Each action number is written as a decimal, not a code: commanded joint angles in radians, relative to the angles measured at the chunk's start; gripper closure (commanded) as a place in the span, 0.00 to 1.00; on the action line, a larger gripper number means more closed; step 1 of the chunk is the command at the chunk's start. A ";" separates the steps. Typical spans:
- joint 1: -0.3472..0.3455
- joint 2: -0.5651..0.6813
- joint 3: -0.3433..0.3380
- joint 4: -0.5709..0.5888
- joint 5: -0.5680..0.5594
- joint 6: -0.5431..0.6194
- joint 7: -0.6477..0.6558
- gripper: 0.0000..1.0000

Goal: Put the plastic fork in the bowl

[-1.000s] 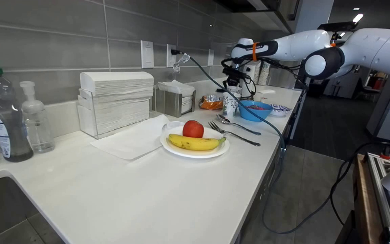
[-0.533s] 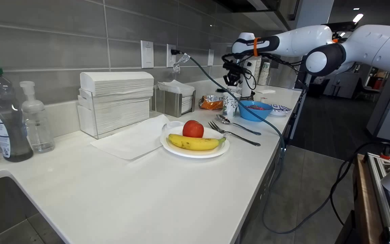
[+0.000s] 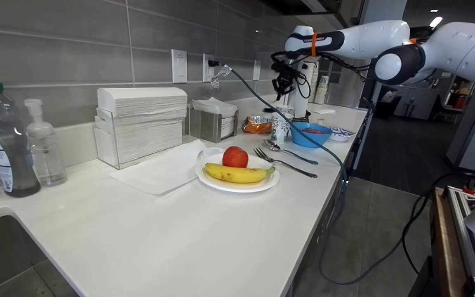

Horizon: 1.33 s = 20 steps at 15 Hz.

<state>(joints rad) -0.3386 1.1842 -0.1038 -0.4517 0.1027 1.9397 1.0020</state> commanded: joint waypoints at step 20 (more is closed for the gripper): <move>0.011 -0.085 0.058 -0.007 0.025 -0.132 -0.147 1.00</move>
<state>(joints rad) -0.3216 1.1048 -0.0466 -0.4549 0.1234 1.8490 0.8938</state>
